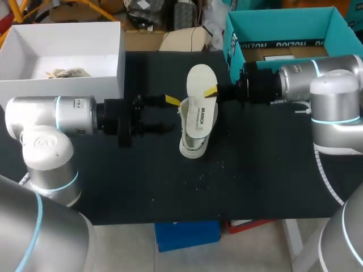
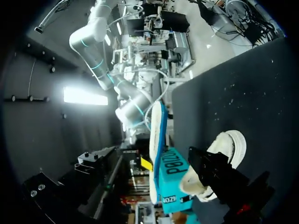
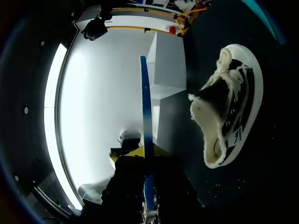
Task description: Take the shoe out of the shoebox, open the shoe tongue, remove and reinsert the insole, then place the shoe into the shoebox
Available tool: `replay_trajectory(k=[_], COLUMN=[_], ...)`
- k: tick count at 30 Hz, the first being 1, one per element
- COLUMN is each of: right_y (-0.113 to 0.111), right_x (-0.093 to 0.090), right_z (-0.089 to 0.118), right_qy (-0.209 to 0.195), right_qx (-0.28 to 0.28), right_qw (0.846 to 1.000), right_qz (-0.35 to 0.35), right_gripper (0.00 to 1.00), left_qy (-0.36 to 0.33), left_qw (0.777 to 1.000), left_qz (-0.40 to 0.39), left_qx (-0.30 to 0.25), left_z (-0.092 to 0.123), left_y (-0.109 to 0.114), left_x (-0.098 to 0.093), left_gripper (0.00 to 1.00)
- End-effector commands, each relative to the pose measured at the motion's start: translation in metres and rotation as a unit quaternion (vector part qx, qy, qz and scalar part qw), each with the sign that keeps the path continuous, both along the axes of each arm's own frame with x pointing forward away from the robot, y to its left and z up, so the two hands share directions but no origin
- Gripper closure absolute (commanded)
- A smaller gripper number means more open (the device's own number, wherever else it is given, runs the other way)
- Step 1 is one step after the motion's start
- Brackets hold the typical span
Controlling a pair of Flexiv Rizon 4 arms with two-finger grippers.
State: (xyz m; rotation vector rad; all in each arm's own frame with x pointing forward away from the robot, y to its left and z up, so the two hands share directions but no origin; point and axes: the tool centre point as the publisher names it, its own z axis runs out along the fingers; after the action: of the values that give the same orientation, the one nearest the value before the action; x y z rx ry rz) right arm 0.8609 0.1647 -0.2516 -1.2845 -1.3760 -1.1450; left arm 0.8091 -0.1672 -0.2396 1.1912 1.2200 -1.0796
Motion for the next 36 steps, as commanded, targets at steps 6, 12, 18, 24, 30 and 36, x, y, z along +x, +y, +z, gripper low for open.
replay_trajectory(k=[6, 12, 18, 24, 30, 36], right_y=[0.001, 0.001, 0.001, 0.001, 0.001, 0.001], right_x=[0.000, 0.000, 0.000, 0.000, 0.000, 0.000], right_z=[0.000, 0.000, 0.000, 0.000, 0.000, 0.000], right_qy=[0.000, 0.000, 0.000, 0.000, 0.000, 0.000], right_qx=[-0.001, -0.001, -0.001, -0.001, -0.001, -0.001], right_qw=[1.000, 1.000, 1.000, 1.000, 1.000, 1.000], right_qz=[-0.001, -0.001, -0.001, -0.001, -0.001, -0.001], right_gripper=[1.00, 1.00, 1.00, 1.00, 1.00, 1.00], left_qy=[-0.038, -0.043, -0.045, -0.045, -0.046, -0.046], left_qw=[0.992, 0.996, 0.997, 0.998, 0.998, 0.998], left_qz=[-0.003, 0.010, 0.019, 0.009, -0.007, -0.023], left_qx=[-0.122, -0.076, -0.055, -0.043, -0.035, -0.021], left_z=[0.003, 0.004, 0.004, 0.002, -0.001, -0.006], left_y=[-0.006, -0.005, -0.005, -0.016, -0.028, -0.041], left_x=[0.031, 0.043, 0.050, 0.051, 0.045, 0.044], left_gripper=[0.00, 0.00, 0.00, 0.53, 0.60, 0.58])
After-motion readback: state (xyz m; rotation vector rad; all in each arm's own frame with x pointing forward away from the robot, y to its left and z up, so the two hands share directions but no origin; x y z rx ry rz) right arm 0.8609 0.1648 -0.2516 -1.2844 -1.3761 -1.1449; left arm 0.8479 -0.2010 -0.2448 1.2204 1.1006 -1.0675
